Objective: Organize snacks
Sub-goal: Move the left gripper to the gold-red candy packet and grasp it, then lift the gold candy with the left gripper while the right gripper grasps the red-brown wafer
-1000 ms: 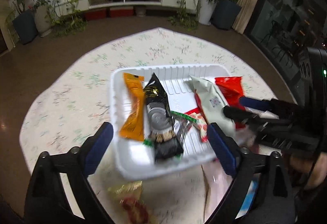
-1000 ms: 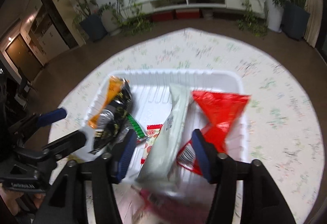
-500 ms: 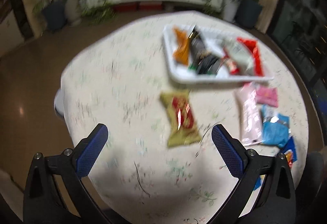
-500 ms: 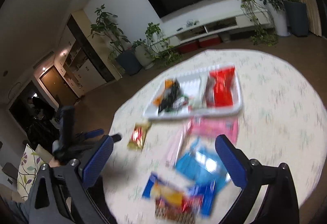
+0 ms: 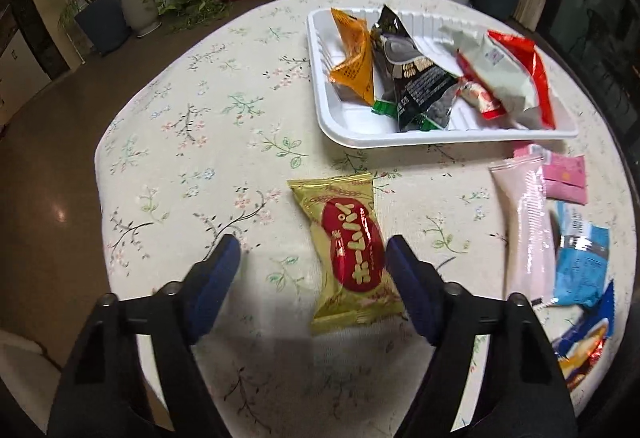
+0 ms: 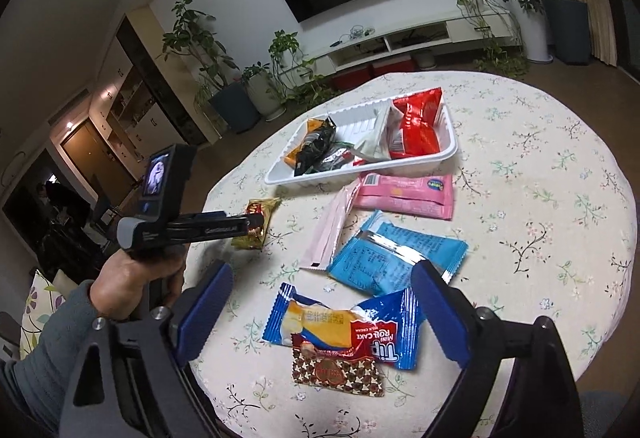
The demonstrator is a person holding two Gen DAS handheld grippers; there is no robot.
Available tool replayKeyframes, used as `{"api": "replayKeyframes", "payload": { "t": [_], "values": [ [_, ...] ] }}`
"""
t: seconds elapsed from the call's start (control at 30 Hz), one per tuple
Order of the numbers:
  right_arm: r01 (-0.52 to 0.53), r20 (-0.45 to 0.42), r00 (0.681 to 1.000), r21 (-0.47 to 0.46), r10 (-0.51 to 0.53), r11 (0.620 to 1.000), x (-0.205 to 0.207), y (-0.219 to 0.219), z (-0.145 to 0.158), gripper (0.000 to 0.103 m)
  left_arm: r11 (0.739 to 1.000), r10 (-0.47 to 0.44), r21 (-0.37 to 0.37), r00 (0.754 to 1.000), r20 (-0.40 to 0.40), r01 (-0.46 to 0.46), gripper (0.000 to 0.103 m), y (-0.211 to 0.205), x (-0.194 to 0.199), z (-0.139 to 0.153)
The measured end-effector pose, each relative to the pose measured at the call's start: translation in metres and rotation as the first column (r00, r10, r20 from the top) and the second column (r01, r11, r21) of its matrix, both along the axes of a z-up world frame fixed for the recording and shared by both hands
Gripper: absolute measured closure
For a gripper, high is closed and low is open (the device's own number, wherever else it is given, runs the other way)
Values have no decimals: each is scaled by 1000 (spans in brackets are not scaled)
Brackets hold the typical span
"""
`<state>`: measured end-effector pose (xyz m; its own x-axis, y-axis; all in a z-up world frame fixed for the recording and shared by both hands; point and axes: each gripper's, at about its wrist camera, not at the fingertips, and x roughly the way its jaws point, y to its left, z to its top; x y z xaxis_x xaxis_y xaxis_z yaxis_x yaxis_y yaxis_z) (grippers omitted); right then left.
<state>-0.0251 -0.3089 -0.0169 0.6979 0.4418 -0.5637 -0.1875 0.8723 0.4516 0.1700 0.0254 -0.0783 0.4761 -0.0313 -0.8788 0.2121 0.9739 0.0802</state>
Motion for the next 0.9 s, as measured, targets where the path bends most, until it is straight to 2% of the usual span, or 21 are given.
{"api": "replayKeyframes", "payload": {
  "t": [0.1, 0.27, 0.33, 0.4, 0.43, 0.53, 0.73, 0.9],
  "values": [
    [-1, -8, 1000, 1, 1, 1000, 2, -1, -2, 10, 1000, -4, 26, 1000, -24, 4, 31, -7, 9, -11],
    [-1, -8, 1000, -12, 0, 1000, 2, -2, -3, 10, 1000, -14, 18, 1000, -24, 15, 32, -9, 16, -15],
    [-1, -14, 1000, -14, 1, 1000, 3, -1, -5, 11, 999, -34, -12, 999, -31, 34, 48, -9, 18, -15],
    [-7, -16, 1000, -19, 7, 1000, 2, 0, -6, 13, 998, -55, -29, 998, -34, 54, 56, -12, 18, -15],
    [-13, -19, 1000, -22, 12, 1000, 2, 2, -6, 13, 998, -64, -26, 997, -32, 63, 63, -14, 18, -15],
    [-24, -19, 1000, -41, 23, 999, 2, 5, -5, 14, 996, -89, -24, 996, -30, 89, 74, -23, 17, -15],
    [-85, -19, 996, -100, 84, 991, -1, 10, 0, 15, 994, -106, -43, 994, -29, 104, 74, -18, 9, -13],
    [-214, -57, 977, -190, 207, 958, -6, 21, -1, 17, 988, -125, -92, 992, -29, 121, 74, -12, -9, -11]
  ]
}}
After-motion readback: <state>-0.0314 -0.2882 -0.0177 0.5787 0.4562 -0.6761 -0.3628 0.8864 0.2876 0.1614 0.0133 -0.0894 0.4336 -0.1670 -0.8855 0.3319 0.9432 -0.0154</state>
